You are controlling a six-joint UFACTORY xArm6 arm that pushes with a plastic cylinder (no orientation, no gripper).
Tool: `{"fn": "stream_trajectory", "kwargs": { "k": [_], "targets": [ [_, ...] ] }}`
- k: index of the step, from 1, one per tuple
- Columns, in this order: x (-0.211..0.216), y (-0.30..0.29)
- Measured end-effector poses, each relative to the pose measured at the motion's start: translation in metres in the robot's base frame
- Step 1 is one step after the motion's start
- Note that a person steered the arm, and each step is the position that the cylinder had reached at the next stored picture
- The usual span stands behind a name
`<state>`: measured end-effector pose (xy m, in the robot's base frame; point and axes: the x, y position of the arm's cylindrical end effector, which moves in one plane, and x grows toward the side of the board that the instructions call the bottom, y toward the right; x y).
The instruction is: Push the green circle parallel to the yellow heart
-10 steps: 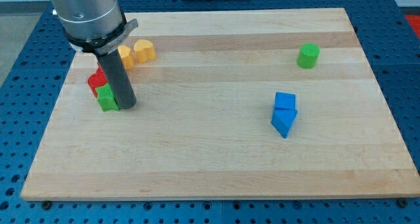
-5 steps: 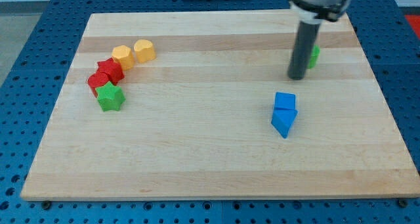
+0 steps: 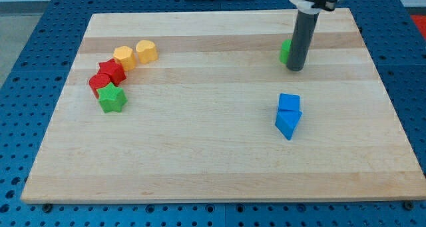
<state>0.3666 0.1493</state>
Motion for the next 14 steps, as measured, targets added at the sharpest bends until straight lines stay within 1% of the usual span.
{"fn": "stream_trajectory", "kwargs": {
  "k": [1,2,3,4,6,7,8,9,10,12,14],
  "targets": [
    [-0.023,0.033],
    [-0.046,0.021],
    [-0.042,-0.030],
    [-0.027,-0.060],
    [0.006,-0.015],
    [0.005,-0.025],
    [0.003,-0.082],
    [0.011,-0.133],
    [0.011,-0.159],
    [-0.009,-0.208],
    [-0.017,-0.232]
  ]
}}
